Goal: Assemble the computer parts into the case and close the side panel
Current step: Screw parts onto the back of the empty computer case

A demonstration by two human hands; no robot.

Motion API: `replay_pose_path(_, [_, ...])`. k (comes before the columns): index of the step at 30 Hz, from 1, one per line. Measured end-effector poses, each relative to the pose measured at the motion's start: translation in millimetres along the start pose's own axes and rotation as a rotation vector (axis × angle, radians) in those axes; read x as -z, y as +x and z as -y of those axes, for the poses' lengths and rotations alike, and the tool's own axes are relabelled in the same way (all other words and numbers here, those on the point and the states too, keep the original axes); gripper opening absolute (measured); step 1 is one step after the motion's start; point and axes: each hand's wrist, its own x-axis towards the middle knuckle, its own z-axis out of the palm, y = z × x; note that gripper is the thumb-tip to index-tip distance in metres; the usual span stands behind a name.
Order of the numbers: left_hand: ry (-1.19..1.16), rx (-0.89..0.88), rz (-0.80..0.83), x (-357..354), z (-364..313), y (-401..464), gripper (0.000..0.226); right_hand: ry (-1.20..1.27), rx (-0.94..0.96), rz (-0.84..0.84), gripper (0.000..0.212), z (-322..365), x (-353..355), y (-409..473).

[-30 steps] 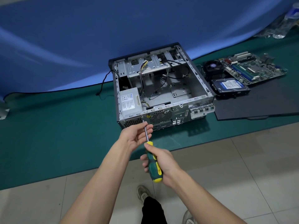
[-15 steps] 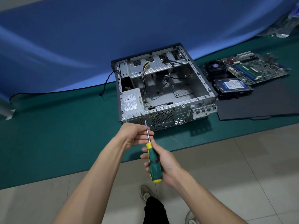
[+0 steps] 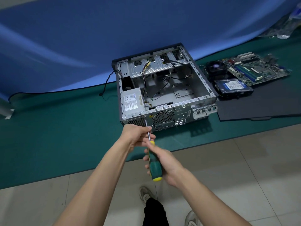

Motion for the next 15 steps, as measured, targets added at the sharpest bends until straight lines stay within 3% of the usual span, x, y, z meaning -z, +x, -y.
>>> replay_pose_path(3, [0.037, -0.046, -0.081, -0.6, 3.4, -0.8, 0.017, -0.023, 0.082, -0.145, 0.027, -7.7, -7.5, -1.1])
replay_pose_path(6, [0.057, -0.089, -0.125, -0.9, 6.2, -0.2, 0.019, 0.051, 0.088, -0.181, 0.025, -10.3, -14.6, -0.5])
replay_pose_path(11, [-0.012, -0.005, 0.106, 1.9, 6.0, -1.1, 0.025, 0.387, -0.024, 0.075, 0.035, -9.0, -6.9, -2.0])
replay_pose_path(15, [0.039, -0.026, 0.036, -2.0, 1.2, -2.4, 0.021, 0.207, -0.066, 0.069, 0.047, -1.0, -1.9, -3.4])
